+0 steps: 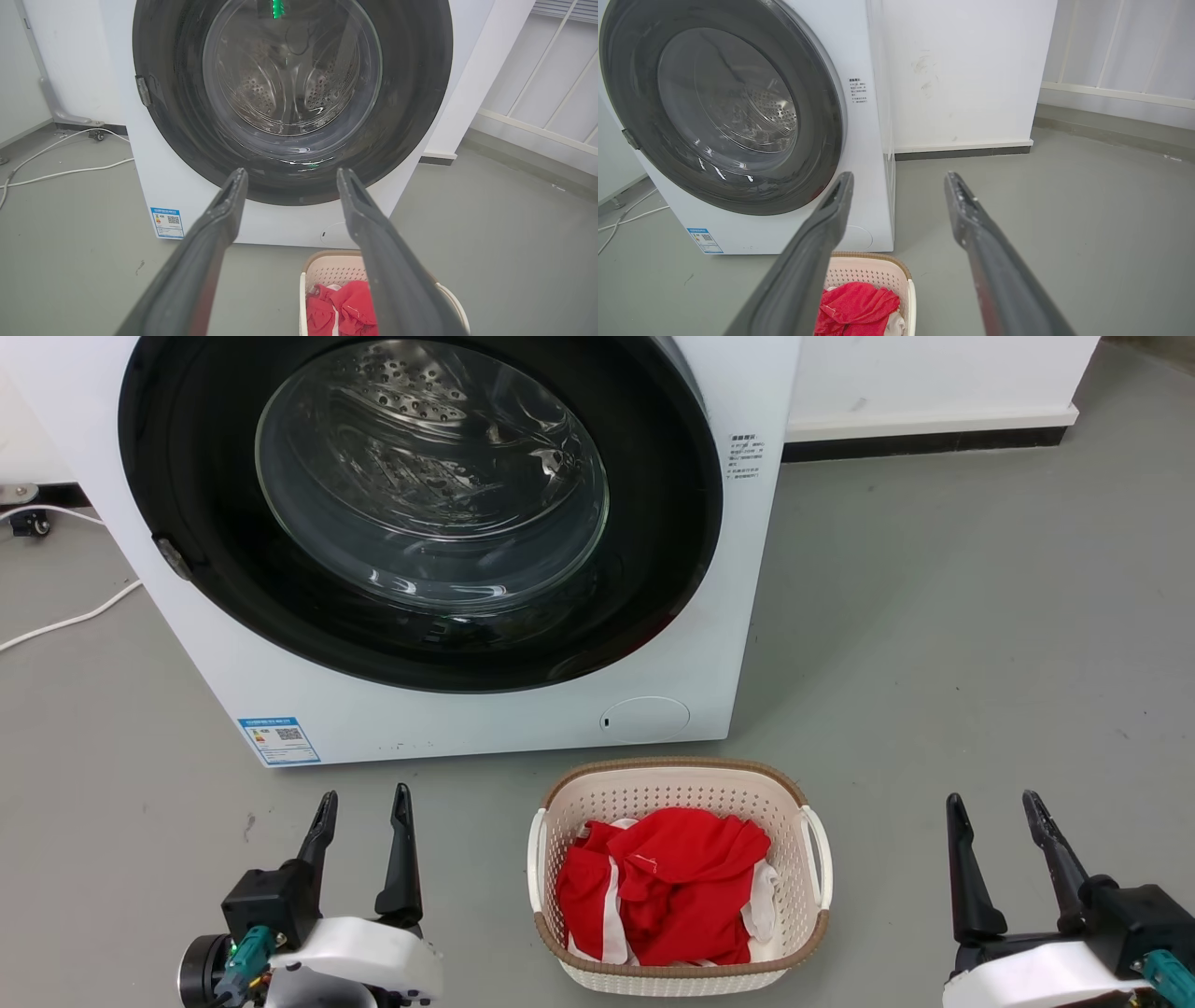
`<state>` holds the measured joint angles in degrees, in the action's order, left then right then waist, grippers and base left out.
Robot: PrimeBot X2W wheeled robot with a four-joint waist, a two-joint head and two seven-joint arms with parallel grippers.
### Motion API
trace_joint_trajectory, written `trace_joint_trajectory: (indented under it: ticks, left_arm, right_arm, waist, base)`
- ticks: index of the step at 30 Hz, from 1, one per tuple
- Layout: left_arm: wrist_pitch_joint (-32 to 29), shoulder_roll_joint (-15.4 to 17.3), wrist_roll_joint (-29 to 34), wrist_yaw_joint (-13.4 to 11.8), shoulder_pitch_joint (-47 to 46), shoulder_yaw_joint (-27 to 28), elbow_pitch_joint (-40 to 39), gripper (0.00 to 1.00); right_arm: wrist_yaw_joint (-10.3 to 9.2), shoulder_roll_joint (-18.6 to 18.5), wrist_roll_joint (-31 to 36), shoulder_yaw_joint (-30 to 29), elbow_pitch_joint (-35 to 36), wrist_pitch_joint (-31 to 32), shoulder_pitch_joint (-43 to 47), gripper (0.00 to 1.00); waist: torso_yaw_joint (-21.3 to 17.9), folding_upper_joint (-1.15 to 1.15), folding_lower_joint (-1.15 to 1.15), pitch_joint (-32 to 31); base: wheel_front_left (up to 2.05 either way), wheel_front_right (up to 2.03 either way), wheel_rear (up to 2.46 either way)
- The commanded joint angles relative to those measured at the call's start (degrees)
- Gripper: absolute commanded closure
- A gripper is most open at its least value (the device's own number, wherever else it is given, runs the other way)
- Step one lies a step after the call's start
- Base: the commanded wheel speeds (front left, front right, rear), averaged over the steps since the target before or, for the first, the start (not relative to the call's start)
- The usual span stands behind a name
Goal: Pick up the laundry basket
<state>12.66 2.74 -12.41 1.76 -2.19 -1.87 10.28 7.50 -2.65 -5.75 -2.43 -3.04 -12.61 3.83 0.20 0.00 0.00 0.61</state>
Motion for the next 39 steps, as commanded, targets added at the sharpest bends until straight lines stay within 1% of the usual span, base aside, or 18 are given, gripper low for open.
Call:
trace_joint_trajectory:
  ticks: [1, 16, 22, 39]
  left_arm:
    - [0.50, 0.18, 1.32, -0.24, 0.56, -0.15, -0.05, 0.00]
    - [2.16, 0.20, 7.51, -0.69, 1.09, -0.27, -0.17, 0.00]
    - [2.66, 0.21, 9.26, -0.87, 1.32, -0.47, -0.23, 0.00]
    - [2.69, 0.20, 8.95, -0.65, 1.65, -0.40, -0.19, 0.00]
  right_arm:
    - [-0.02, -0.33, 1.49, -0.07, 0.59, -0.64, 0.60, 0.00]
    - [-0.02, -0.37, 8.10, 0.06, 1.33, -2.21, 1.50, 0.00]
    - [-0.03, -0.38, 9.79, -0.07, 1.54, -2.68, 1.81, 0.00]
    - [-0.03, -0.36, 8.89, -0.23, 1.39, -2.65, 1.79, 0.00]
  waist:
    - [0.03, 0.00, 0.00, -0.02]
    - [-0.02, 0.00, 0.00, -0.13]
    - [-0.06, 0.00, 0.00, -0.14]
    - [0.15, 0.00, 0.00, 0.09]
  base:
    - [0.00, 0.00, 0.00]
    - [0.00, 0.00, 0.00]
    - [0.00, 0.00, 0.00]
    - [0.00, 0.00, 0.00]
